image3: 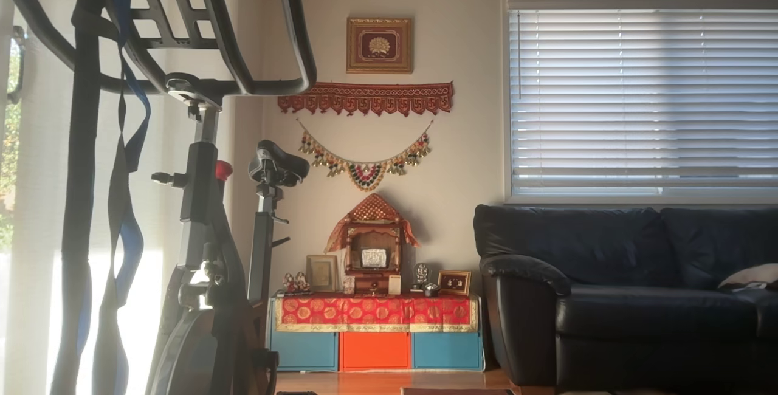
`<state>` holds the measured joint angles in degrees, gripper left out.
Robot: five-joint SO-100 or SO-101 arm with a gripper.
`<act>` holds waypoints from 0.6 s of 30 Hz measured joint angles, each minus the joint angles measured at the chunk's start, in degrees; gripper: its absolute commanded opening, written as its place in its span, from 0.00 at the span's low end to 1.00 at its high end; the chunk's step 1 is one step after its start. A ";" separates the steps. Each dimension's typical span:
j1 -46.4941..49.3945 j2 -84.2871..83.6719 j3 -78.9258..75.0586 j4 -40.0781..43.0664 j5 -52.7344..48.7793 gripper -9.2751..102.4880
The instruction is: Sort medicines into box.
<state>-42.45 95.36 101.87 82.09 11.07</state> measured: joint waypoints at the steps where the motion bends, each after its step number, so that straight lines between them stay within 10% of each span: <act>1: -0.18 0.00 -0.44 0.62 0.00 0.19; 18: -1.76 -2.90 -5.89 4.13 0.97 0.23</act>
<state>-44.21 92.46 95.98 86.22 12.04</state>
